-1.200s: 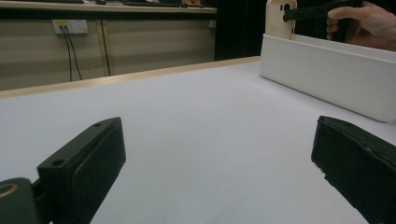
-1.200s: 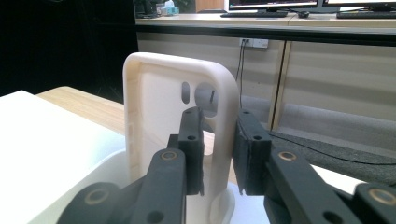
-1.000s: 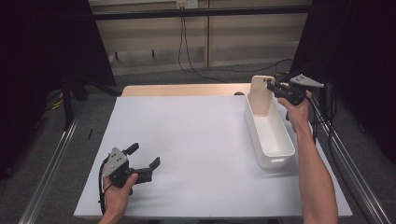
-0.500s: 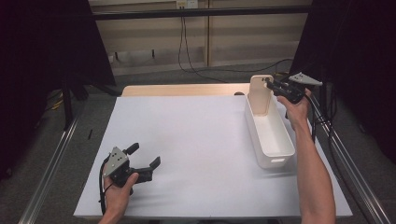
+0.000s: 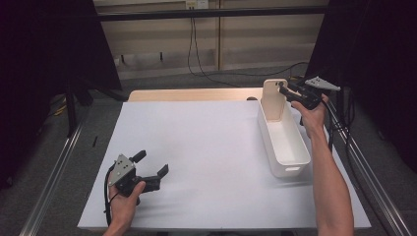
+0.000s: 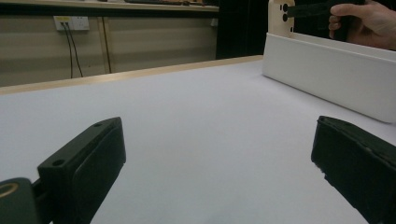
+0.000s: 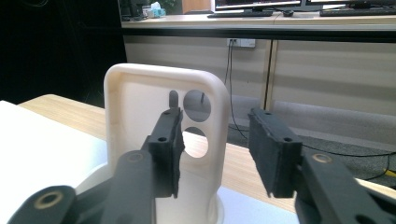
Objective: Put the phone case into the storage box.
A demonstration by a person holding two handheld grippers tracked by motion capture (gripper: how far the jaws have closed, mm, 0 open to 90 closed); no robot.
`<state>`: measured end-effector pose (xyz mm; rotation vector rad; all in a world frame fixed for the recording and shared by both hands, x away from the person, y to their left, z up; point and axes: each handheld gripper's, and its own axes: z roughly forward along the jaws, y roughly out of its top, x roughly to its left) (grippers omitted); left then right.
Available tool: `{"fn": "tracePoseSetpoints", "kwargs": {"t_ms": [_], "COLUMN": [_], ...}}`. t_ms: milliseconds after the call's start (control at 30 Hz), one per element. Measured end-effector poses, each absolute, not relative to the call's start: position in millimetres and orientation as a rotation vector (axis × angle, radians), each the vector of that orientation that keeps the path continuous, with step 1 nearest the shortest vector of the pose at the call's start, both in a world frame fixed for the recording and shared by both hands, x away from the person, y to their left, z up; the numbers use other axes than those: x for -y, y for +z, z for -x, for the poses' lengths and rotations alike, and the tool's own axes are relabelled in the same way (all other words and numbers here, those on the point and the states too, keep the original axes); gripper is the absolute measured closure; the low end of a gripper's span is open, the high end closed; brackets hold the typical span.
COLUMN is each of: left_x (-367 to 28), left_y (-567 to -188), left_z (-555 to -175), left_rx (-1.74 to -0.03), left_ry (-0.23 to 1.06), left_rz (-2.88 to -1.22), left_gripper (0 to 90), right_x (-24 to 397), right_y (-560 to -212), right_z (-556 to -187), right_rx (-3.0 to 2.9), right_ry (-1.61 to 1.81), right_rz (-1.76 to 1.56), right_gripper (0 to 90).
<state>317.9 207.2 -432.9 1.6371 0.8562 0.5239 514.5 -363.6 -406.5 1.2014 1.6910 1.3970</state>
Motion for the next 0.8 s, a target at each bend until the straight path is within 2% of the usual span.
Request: {"fn": "tracePoseSetpoints", "kwargs": {"t_ms": [133,633,800], "left_x": [-207,-205,-205], "left_y": [-433,-433,-433], "left_z": [-319,-324,-324], "left_rx": [-0.857,-0.871,-0.870], "left_ry": [0.526,0.510,0.509], "left_rz": [-1.638,-1.609,-1.614], "left_gripper": [3.1,3.1,3.1], "right_x": [361,363,366], "right_y": [-407,-401,-402], "right_z": [-512,-491,-482], "right_rx": [-1.692,-1.661,-1.641], "right_ry": [1.404,1.391,1.389], "right_rz": [-1.201,-1.226,-1.238], "right_gripper": [49.7,13.0,6.7]}}
